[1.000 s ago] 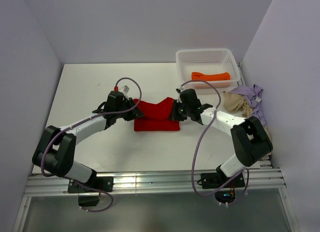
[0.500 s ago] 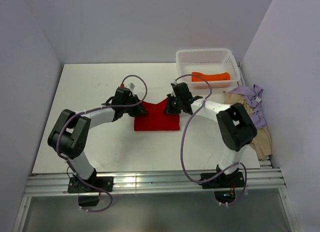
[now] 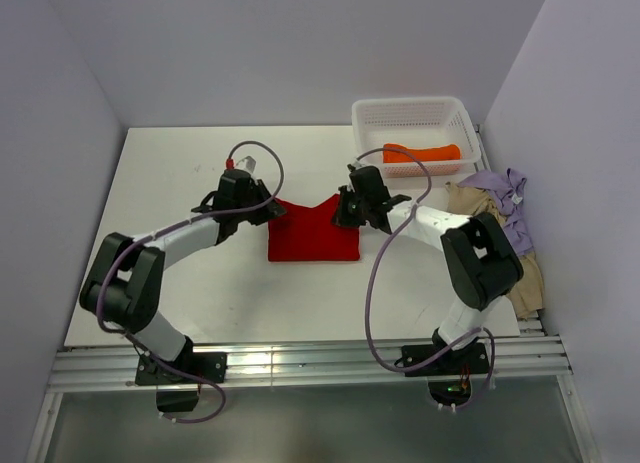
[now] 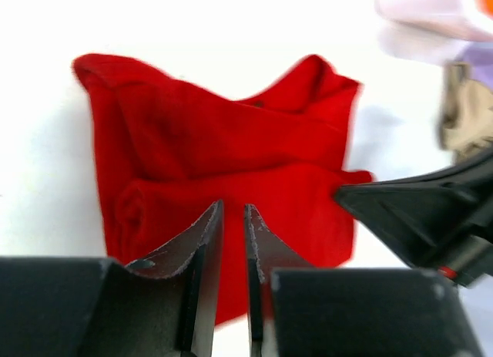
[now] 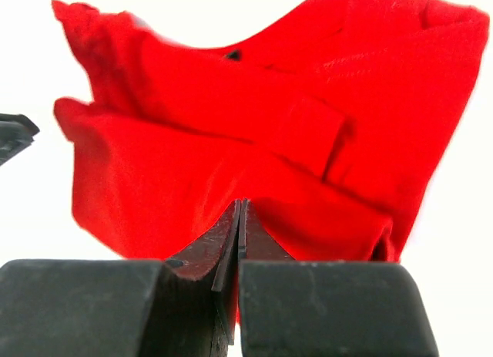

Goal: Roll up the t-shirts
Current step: Roll the tshirt

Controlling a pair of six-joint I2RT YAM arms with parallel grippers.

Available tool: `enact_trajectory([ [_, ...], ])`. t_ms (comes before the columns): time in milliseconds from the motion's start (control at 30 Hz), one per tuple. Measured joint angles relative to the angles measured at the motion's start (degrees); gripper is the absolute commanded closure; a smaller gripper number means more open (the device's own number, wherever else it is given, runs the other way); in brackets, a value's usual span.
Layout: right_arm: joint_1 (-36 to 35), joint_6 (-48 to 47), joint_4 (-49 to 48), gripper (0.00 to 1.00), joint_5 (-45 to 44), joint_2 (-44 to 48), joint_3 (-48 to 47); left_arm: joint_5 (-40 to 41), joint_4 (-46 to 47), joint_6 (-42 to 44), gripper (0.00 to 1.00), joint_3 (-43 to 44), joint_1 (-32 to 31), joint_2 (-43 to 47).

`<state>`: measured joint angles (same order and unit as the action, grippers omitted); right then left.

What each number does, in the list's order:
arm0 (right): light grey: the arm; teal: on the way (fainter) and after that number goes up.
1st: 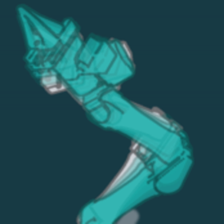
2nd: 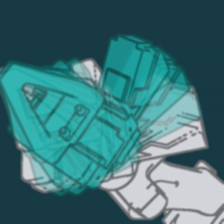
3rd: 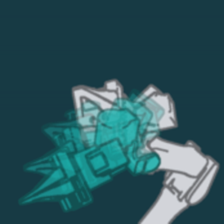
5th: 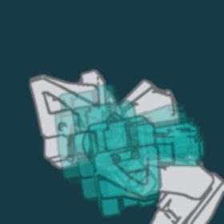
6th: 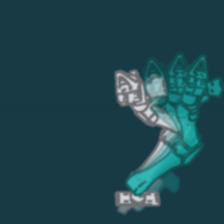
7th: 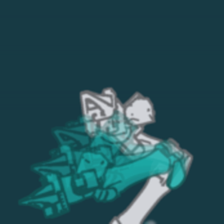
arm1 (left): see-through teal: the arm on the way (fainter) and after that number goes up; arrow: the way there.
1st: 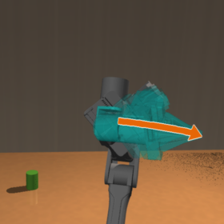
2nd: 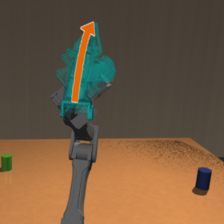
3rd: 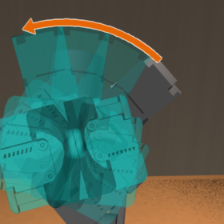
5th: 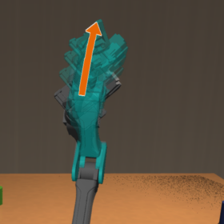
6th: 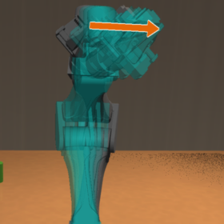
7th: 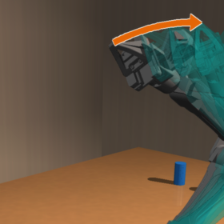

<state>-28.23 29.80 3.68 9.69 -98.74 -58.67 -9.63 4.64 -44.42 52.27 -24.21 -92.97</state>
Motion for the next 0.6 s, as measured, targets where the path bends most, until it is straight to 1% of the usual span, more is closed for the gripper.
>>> enact_trajectory([
  [100, 0.02, 0.7, -1.55, 1.0, 1.01, 3.37, 2.84, -0.15, 1.01, -0.11, 0.77, -1.55, -0.5, 4.26],
  [200, 0.11, 1.27, -3.32, 1.0, 1.14, 4.13, 3.98, -0.66, 2.58, -0.31, 0.79, -2.56, -0.81, 5.35],
  [333, 0.85, 1.92, -3.72, 1.0, 0.15, 2.89, 4.26, -1.05, 4.52, -0.85, 0.8, -2.89, -0.9, 1.07],
  [500, 2.05, 2.84, -3.61, 1.0, -2.62, -2.29, 4.22, -0.55, 5.11, -2.14, 0.83, -2.89, -0.85, -7.23],
  [600, 2.25, 3.74, -4.26, 1.0, -2.89, -3.39, 4.15, -0.46, 6.71, -3.04, 0.84, -2.75, -0.83, -9.03],
])
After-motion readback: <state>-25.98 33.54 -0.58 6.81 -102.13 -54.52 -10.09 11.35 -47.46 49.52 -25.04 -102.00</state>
